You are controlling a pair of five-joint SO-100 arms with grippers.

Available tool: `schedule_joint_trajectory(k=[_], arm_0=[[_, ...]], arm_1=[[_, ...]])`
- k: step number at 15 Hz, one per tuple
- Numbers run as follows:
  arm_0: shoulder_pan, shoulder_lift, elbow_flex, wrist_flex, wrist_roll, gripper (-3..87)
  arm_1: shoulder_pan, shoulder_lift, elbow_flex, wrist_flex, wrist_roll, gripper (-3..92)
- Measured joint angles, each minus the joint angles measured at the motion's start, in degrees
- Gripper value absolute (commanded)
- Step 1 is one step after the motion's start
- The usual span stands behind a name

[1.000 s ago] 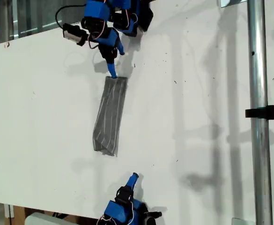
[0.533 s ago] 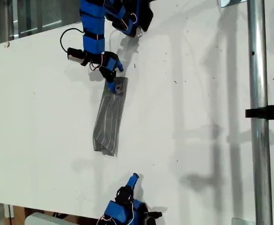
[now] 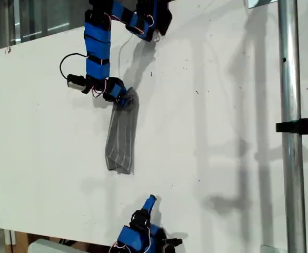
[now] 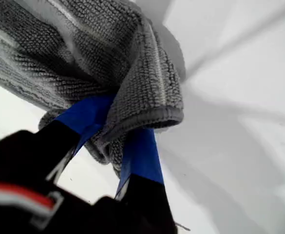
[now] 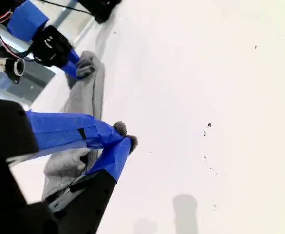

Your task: Grasp corners of a towel and fold twice.

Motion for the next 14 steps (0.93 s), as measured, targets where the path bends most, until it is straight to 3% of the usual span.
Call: schedule_joint_trajectory(k=[2,4,6,9,13,14], arm_0=[[0.0,0.0,0.0,0.0,0.5,-2.8],[0.0,0.0,0.0,0.0,0.9,-2.8],[0.0,0.0,0.0,0.0,0.9,-2.8],[0.0,0.0,0.0,0.0,0.9,-2.8],[0.0,0.0,0.0,0.0,0.9,-2.8],[0.0,0.0,0.0,0.0,0.9,-2.8]], arm_1=[[0.8,12.4,1.3,14.7,-1.0,-0.2],[0.1,39.4,4.9,32.8,1.2,-0.2],[-0.4,53.7,6.9,39.4,1.8,-0.2],[-5.1,40.6,5.1,24.2,0.6,-0.2],[-7.6,13.7,-9.5,12.8,-1.3,0.2],[-7.6,9.7,-11.9,10.5,-2.0,10.4]])
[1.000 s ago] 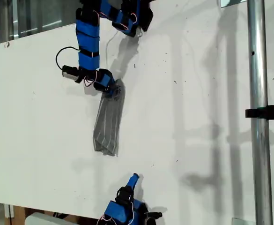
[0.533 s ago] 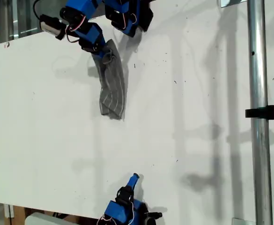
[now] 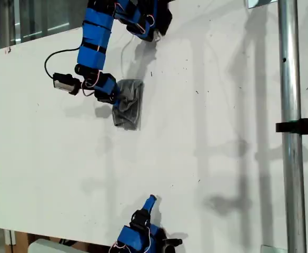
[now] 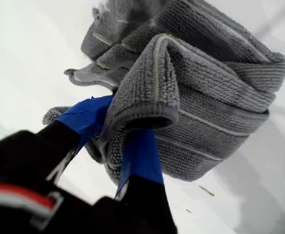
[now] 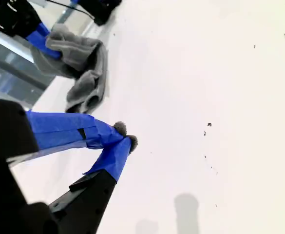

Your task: Grasp corners of a towel and fold twice.

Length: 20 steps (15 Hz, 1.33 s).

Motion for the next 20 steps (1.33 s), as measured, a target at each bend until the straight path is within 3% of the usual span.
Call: schedule_joint_trajectory(k=[1,2,3,4,6,7,8,11,12,16,20], arm_0=[[0.0,0.0,0.0,0.0,0.0,-2.8],[0.0,0.0,0.0,0.0,0.0,-2.8],[0.0,0.0,0.4,0.0,0.0,-2.7],[0.0,0.0,0.6,0.0,-0.1,-2.7],[0.0,0.0,1.5,0.0,-0.7,-2.7],[-0.1,0.0,2.0,-0.2,-0.7,-2.7],[-0.4,0.0,2.7,-0.4,-0.6,-2.6],[-3.7,0.0,5.4,-0.7,-0.9,-0.5],[-4.8,0.0,6.7,-0.7,-2.1,-2.7],[-5.9,0.1,11.8,-1.7,-11.8,-2.6],[-4.1,0.1,12.1,-1.1,-13.6,-2.5]], arm_1=[[0.0,-3.3,-1.1,-3.5,-1.0,39.4],[0.0,-4.4,-1.5,-6.4,-2.4,32.1],[-0.1,-4.4,-1.6,-11.6,-5.7,16.0],[-0.1,-3.7,-1.3,-17.4,-7.9,11.9],[-0.1,4.5,-0.3,-32.3,-17.2,13.1],[0.1,8.1,-1.3,-34.3,-20.0,10.9],[1.1,11.0,-1.2,-31.6,-20.4,-0.2],[2.6,32.4,15.8,-23.7,-19.2,-0.3],[2.2,42.7,22.3,-17.2,-16.8,-0.3],[3.1,78.3,41.4,9.8,-4.8,-0.3],[-4.0,93.8,61.3,15.6,13.2,0.4]])
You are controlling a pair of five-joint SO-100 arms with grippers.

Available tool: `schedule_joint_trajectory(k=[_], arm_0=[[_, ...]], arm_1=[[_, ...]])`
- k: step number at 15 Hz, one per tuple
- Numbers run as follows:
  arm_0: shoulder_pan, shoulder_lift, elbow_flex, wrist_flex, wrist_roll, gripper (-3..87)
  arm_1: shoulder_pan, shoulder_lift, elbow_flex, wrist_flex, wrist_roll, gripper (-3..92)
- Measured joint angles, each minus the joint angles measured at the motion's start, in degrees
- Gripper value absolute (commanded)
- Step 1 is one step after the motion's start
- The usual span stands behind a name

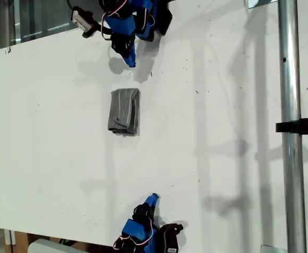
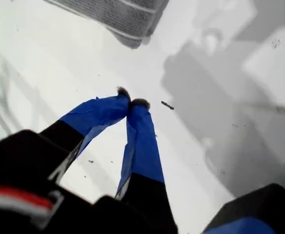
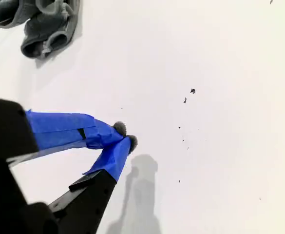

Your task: Grasp corners of a towel and fold twice.

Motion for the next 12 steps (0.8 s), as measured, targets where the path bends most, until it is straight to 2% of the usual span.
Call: schedule_joint_trajectory(k=[1,2,4,5,12], arm_0=[[0.4,0.0,0.0,0.0,3.8,-2.5],[0.5,0.0,0.0,0.0,12.7,-2.4],[0.9,0.0,0.0,0.0,36.4,-2.5],[1.1,0.0,0.0,0.0,39.5,-2.5],[1.1,0.0,0.0,0.0,39.8,-2.5]], arm_1=[[-1.1,1.5,3.5,-0.4,2.6,-0.2],[-1.8,1.8,6.8,-0.4,3.6,0.2],[-1.4,1.9,7.9,-0.4,2.9,4.4],[-1.6,1.9,7.9,-0.3,2.9,4.4],[-2.9,2.0,7.9,-0.3,2.9,4.4]])
